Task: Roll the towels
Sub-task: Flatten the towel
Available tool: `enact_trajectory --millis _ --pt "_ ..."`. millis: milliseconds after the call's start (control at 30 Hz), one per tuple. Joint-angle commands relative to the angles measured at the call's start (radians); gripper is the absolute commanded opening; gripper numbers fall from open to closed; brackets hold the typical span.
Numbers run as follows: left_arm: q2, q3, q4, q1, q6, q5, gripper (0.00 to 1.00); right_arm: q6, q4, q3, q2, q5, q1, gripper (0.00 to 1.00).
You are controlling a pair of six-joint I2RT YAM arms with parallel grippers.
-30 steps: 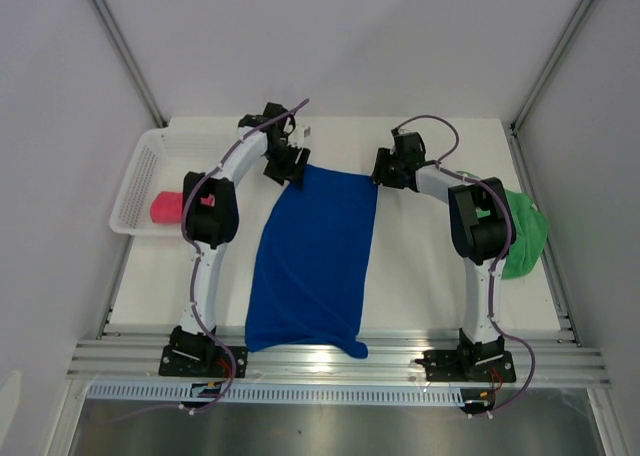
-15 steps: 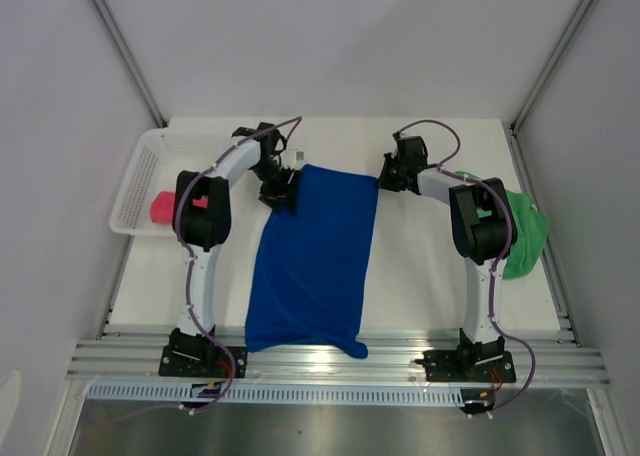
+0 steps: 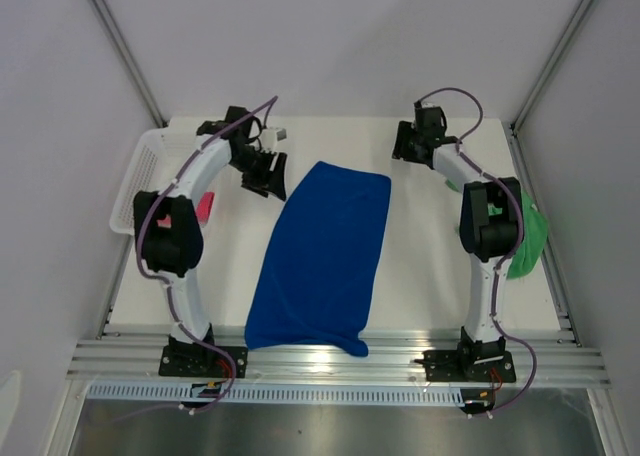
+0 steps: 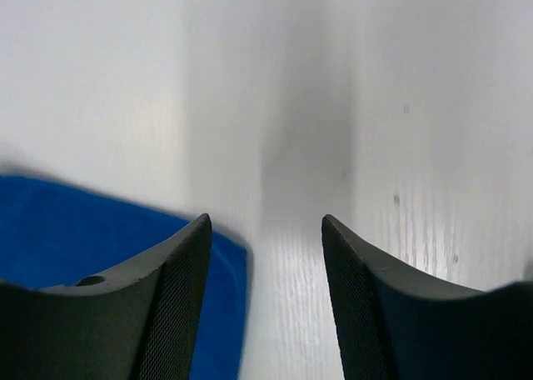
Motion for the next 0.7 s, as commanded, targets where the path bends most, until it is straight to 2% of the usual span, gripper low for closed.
enact_trajectory --millis 0,167,200,367,667 --pt "-0.163 -0.085 0.073 0.101 0.024 -0.044 0.65 -0.014 0.04 0.12 -0.001 0.169 0.13 0.59" --pt "-0.248 -0.253 0.171 0.211 -0.002 -0.07 0.66 -0.011 0.03 0.341 0.157 0.203 0.295 0.59" --pt "-0.256 -0.281 0.179 0.239 -0.005 -0.067 0.66 -0.006 -0.012 0.454 0.241 0.201 0.319 0.59" --pt "-0.303 -0.345 0.217 0.313 -0.002 -0.033 0.65 -0.047 -0.125 0.754 0.472 0.259 0.46 0.59" --pt "-0.326 -0.379 0.23 0.325 0.019 -0.015 0.66 -0.155 -0.203 0.714 0.518 0.298 0.54 0.57"
